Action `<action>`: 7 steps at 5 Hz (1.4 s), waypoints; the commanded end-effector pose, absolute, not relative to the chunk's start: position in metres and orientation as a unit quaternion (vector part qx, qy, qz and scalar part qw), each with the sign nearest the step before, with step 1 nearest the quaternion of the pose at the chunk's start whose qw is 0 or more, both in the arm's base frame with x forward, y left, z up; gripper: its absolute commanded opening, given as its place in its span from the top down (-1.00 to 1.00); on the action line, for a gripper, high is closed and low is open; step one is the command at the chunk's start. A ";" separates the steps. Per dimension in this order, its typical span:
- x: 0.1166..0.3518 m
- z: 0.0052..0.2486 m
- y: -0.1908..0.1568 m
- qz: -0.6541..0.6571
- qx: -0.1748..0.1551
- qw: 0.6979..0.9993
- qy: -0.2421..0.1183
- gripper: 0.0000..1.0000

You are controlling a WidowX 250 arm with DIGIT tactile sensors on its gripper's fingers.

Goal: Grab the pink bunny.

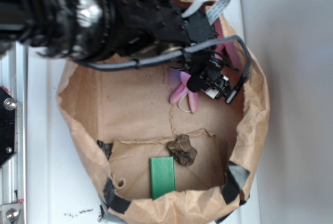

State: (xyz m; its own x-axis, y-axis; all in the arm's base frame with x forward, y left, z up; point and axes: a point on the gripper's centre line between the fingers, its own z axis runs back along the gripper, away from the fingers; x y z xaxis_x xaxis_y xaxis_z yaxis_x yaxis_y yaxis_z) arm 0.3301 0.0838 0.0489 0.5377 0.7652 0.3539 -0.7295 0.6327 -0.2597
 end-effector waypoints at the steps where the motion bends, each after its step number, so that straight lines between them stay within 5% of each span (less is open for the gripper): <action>1: 0.335 0.058 0.083 0.397 -0.034 0.882 -0.250 -1.00; 3: 0.338 0.050 0.079 0.378 -0.023 0.892 -0.248 -1.00; 4: 0.333 0.046 0.074 0.385 -0.018 0.891 -0.242 1.00; 6: 0.322 0.049 0.070 0.377 -0.019 0.893 -0.243 1.00; 7: 0.312 0.059 0.069 0.309 -0.039 0.920 -0.239 1.00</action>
